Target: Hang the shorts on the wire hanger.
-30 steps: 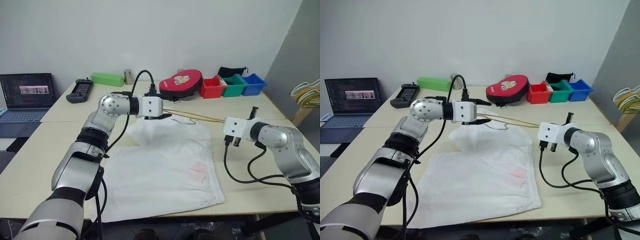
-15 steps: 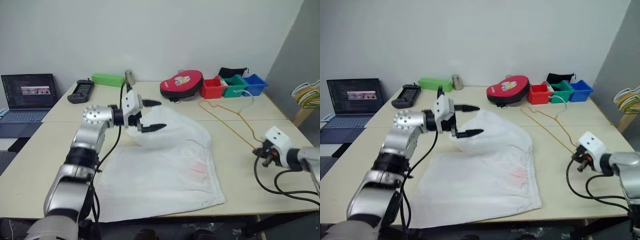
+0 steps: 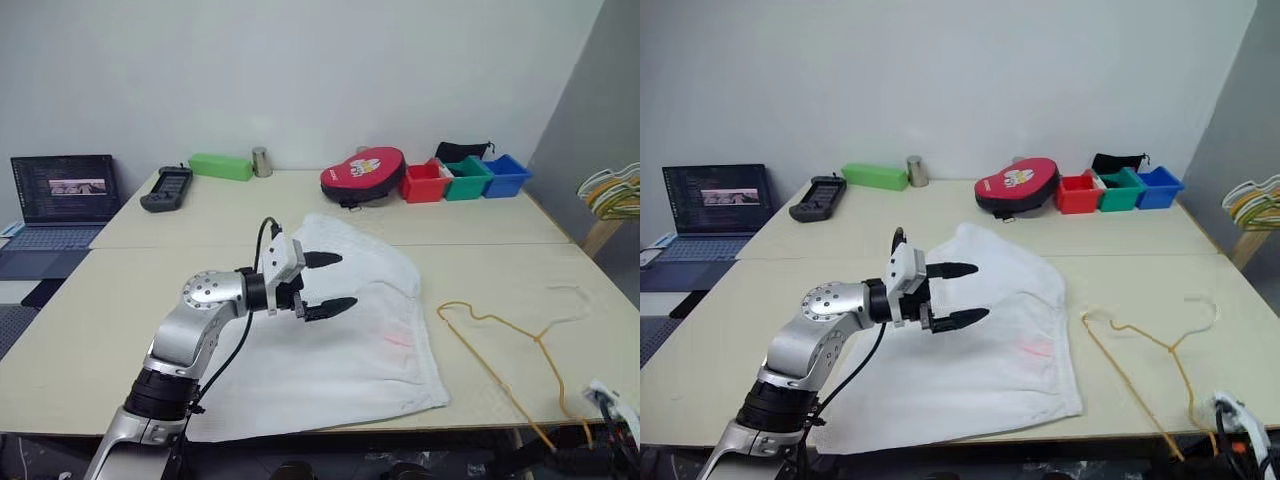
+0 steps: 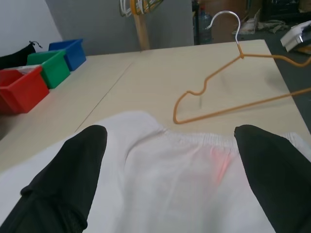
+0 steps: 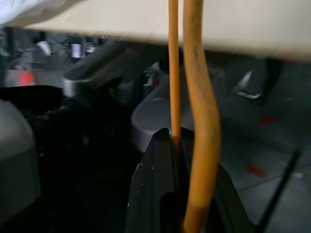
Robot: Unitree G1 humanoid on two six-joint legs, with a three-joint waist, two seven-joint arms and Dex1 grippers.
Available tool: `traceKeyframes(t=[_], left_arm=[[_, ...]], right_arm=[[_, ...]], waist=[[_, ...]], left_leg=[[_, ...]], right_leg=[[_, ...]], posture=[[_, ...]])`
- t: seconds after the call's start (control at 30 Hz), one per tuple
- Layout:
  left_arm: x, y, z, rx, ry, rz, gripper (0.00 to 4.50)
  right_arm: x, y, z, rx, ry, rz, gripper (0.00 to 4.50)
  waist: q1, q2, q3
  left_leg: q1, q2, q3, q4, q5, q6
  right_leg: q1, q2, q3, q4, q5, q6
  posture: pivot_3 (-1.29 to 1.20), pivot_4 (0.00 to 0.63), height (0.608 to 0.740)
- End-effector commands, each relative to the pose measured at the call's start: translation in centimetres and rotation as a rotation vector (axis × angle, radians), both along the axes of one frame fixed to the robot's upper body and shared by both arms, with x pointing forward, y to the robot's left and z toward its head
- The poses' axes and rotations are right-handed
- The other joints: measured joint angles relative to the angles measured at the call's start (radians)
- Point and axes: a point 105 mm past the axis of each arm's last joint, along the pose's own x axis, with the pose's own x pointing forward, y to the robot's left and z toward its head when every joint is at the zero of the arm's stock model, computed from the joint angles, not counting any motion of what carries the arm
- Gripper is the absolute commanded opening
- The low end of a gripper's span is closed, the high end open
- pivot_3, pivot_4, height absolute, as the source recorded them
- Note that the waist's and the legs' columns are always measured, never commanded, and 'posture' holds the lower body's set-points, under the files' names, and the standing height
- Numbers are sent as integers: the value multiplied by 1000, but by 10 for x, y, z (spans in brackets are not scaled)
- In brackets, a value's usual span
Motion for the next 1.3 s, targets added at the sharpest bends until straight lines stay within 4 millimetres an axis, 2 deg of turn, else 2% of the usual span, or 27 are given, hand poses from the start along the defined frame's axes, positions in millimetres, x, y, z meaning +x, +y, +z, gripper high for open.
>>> traceKeyframes(t=[0.03, 0.1, 0.23, 0.4, 0.53, 0.63, 0.73, 0.83, 0.97, 1.1, 1.3], left_arm=[[-2, -3, 13, -27, -35, -4, 4482], [-2, -2, 12, -21, -31, -5, 4482], [2, -3, 13, -16, -26, -11, 4482], [3, -1, 13, -4, -24, -17, 4482], [4, 2, 12, 9, -22, -14, 4482], [5, 4, 13, 17, -28, -6, 4482], [6, 5, 13, 24, -33, 0, 4482], [6, 7, 12, 33, -35, 3, 4482], [5, 7, 11, 35, -35, 3, 4482], [6, 7, 11, 35, -36, 3, 4482], [6, 9, 10, 42, -36, 6, 4482]], right_arm=[[-6, 14, 4, 47, -28, 10, 0], [-5, 23, 11, 85, -49, 24, 0], [1, 56, 33, 230, -116, 79, 0], [3, 72, 40, 294, -140, 81, 0], [0, 74, 36, 290, -126, 78, 0], [-2, 73, 25, 260, -109, 64, 0], [0, 67, 21, 241, -111, 46, 0], [2, 38, 10, 176, -87, -56, 0], [-9, 30, 6, 161, -58, -61, 0], [-18, 40, 6, 194, -40, -22, 0], [-16, 73, 25, 312, -80, 67, 0]], waist=[[-2, 0, 0], [-6, 0, 0], [-11, 1, -1], [-8, 1, -1], [-7, -2, 0], [-7, -2, 1], [-8, -2, 1], [-8, -2, 1], [-8, -2, 1], [-9, -2, 1], [-10, -3, 2]], left_leg=[[0, 0, 0, 0, 0, 0], [0, 0, 0, 0, 0, 0], [0, 0, 0, 0, 0, 0], [0, 0, 0, 0, 0, 0], [-2, 0, 0, 0, 0, 0], [-2, -1, 0, 0, 0, 0], [-2, 0, 0, 0, 0, 0], [-2, 0, 0, 0, 0, 0], [-2, -1, 1, -1, 0, 0], [-2, 0, 1, -1, 0, 0], [-2, 0, 0, -1, 0, 0]], right_leg=[[0, 0, 0, 0, 0, 1], [0, 0, 0, 0, -1, 1], [0, 0, 0, 0, -1, 1], [0, 1, 0, -1, -1, 1], [0, 1, -1, -3, -1, 1], [0, 0, -1, -3, -1, 1], [0, -1, -1, -3, -1, 2], [0, 0, -1, -3, -1, 2], [0, -1, -1, -4, -1, 2], [0, 0, -1, -4, -2, 2], [-1, 0, -1, -4, -2, 2]], posture=[[207, 0, 740], [195, 0, 740], [183, 0, 740], [183, 0, 740], [187, 0, 740], [197, 0, 740], [199, 0, 740], [198, 0, 740], [196, 0, 740], [195, 0, 740], [200, 0, 740]])
